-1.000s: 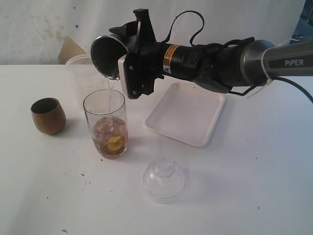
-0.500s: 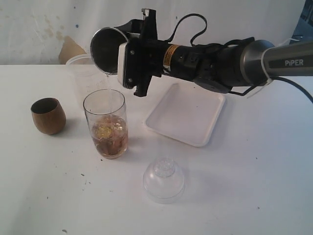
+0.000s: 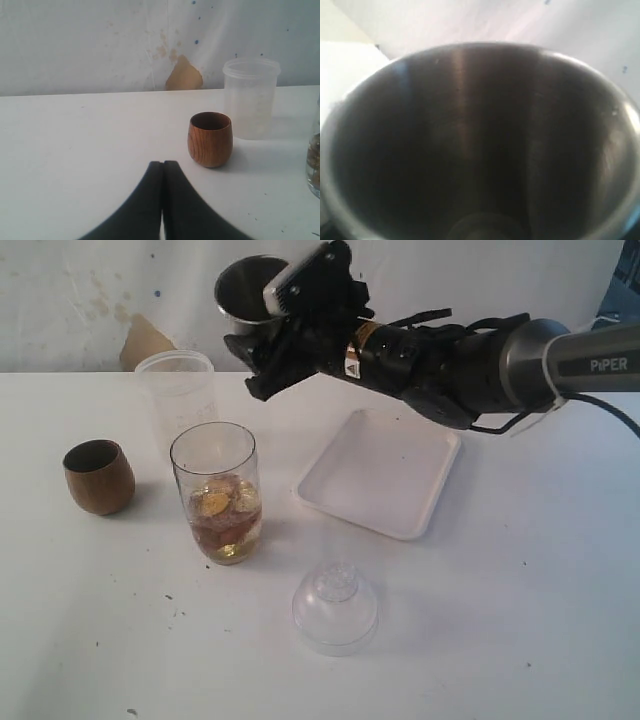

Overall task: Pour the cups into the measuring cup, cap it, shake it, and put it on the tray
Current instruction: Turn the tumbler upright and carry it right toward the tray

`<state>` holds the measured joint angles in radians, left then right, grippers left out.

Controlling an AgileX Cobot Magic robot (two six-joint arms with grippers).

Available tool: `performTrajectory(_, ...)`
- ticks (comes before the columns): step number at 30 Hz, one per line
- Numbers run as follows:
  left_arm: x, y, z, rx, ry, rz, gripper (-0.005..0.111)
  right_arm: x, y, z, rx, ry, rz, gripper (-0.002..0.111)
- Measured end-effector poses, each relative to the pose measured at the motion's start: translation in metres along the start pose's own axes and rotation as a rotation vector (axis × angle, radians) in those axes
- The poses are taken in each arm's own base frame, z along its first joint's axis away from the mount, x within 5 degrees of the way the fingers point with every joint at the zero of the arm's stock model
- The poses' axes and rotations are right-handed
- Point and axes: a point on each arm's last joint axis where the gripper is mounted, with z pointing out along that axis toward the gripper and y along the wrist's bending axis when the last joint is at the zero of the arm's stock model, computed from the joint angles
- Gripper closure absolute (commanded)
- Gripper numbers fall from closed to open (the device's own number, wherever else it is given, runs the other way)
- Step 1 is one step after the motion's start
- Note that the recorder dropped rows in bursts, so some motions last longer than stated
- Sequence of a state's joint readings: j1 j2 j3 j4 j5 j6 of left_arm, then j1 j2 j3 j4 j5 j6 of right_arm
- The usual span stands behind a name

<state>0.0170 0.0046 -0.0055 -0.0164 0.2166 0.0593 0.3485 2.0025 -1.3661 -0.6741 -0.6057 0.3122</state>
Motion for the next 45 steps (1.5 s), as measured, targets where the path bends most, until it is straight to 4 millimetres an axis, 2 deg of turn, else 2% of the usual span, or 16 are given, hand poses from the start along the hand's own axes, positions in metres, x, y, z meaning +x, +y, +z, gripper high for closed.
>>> performTrajectory(4, 0.000, 0.000, 0.000, 0.000, 0.000, 0.000, 0.107, 0.012, -0.015, 0.001, 0.042, -0.001, 0.107, 0.108)
performTrajectory(7, 0.000, 0.000, 0.000, 0.000, 0.000, 0.000, 0.107, 0.031, -0.019, 0.005, 0.053, 0.030, 0.164, 0.108)
performTrajectory(15, 0.000, 0.000, 0.000, 0.000, 0.000, 0.000, 0.107, 0.082, -0.015, 0.024, 0.045, 0.106, 0.244, 0.108)
performTrajectory(23, 0.000, 0.000, 0.000, 0.000, 0.000, 0.000, 0.107, 0.111, -0.011, 0.035, 0.036, 0.137, 0.261, 0.108)
performTrajectory(34, 0.000, 0.000, 0.000, 0.000, 0.000, 0.000, 0.107, 0.132, -0.005, 0.036, 0.025, 0.166, 0.281, 0.108)
performTrajectory(45, 0.000, 0.000, 0.000, 0.000, 0.000, 0.000, 0.107, 0.128, -0.005, 0.037, 0.013, 0.121, 0.313, 0.108)
